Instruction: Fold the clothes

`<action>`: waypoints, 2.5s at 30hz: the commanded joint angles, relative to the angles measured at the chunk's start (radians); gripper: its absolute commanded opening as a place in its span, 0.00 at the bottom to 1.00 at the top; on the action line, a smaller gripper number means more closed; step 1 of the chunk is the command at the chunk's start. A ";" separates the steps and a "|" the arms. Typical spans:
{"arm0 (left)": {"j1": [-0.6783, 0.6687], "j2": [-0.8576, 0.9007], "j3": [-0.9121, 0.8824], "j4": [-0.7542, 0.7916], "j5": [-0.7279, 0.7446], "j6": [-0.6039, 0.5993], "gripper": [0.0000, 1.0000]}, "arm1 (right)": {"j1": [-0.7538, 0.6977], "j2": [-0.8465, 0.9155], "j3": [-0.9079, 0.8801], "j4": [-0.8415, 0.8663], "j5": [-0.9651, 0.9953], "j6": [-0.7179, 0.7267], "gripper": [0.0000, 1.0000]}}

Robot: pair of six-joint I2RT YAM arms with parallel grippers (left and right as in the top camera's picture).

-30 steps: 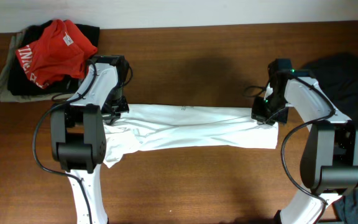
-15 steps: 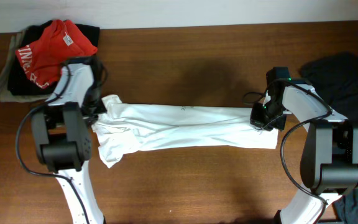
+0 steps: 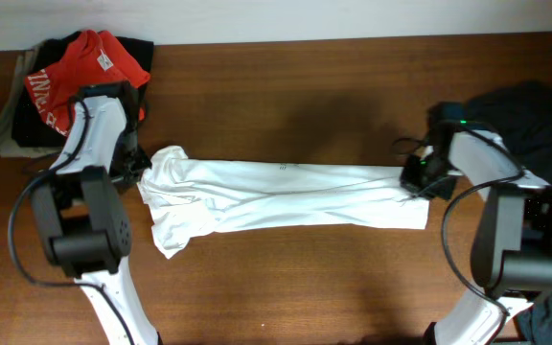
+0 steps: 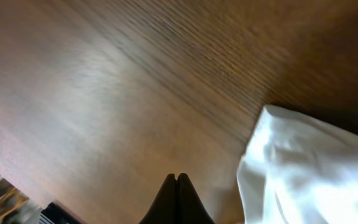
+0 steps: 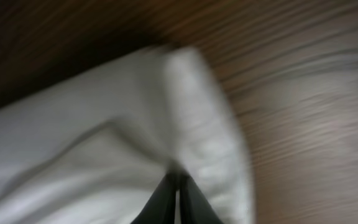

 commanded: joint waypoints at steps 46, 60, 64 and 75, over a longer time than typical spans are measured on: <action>-0.002 -0.076 0.000 0.043 0.095 -0.019 0.99 | -0.036 -0.006 -0.137 0.114 -0.401 -0.307 0.17; -0.002 -0.076 0.000 0.040 0.095 -0.019 0.99 | -0.132 -0.016 0.018 -0.074 -0.254 -0.235 0.04; -0.002 -0.076 0.000 0.041 0.095 -0.019 0.99 | -0.147 -0.020 0.153 -0.232 -0.109 -0.227 0.04; -0.002 -0.076 0.000 0.040 0.095 -0.019 0.99 | 0.039 -0.025 0.349 -0.396 -0.029 -0.164 0.04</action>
